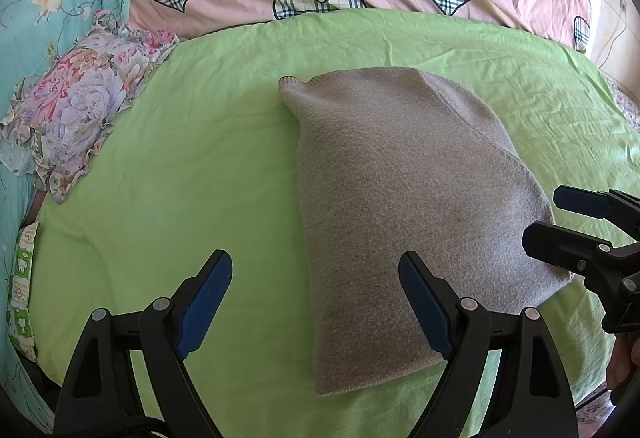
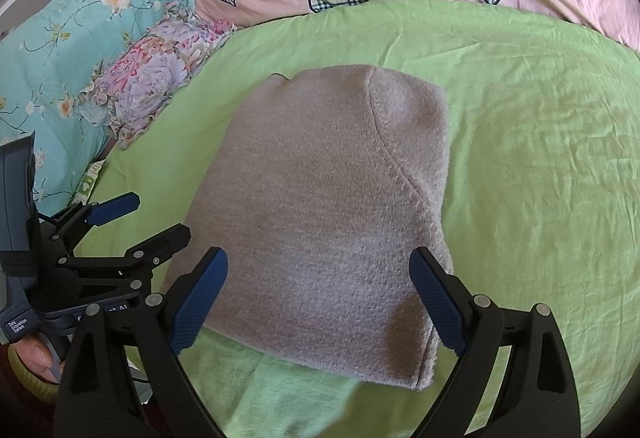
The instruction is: Fold small clothes
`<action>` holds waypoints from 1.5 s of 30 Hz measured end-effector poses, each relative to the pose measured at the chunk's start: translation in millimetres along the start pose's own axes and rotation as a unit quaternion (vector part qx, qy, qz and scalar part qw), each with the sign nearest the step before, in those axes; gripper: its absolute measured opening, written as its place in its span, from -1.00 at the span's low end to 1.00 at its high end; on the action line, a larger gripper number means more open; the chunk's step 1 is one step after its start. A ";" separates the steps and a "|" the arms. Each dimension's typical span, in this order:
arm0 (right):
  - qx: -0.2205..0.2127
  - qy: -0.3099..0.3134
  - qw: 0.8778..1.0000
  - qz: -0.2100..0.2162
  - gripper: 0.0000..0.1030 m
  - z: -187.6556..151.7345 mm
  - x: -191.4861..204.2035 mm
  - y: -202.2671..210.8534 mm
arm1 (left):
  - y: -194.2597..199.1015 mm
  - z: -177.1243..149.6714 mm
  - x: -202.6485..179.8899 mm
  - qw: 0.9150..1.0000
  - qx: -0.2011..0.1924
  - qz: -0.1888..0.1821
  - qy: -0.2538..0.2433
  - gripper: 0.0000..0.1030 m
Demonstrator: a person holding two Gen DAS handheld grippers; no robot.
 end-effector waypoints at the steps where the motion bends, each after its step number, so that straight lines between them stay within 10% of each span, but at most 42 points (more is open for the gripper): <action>1: 0.000 -0.001 1.000 0.000 0.79 -0.2 -0.1 0.0 | 0.0 0.0 0.0 1.000 0.000 0.000 0.000 0.67; 45: -0.009 -0.006 1.000 -0.002 0.79 4.8 -0.4 4.2 | 3.3 4.9 -6.1 1.000 -0.005 -0.002 -0.005 0.67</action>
Point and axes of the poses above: each gripper's, at about its wrist camera, not at the fingertips, and y roughly against the way its jaws point, x to its left, z to its top, the point moved 10 cm from there along -y, roughly the way its jaws point, and after that the axes turned 13 degrees about -x, right-handed, at the moved point
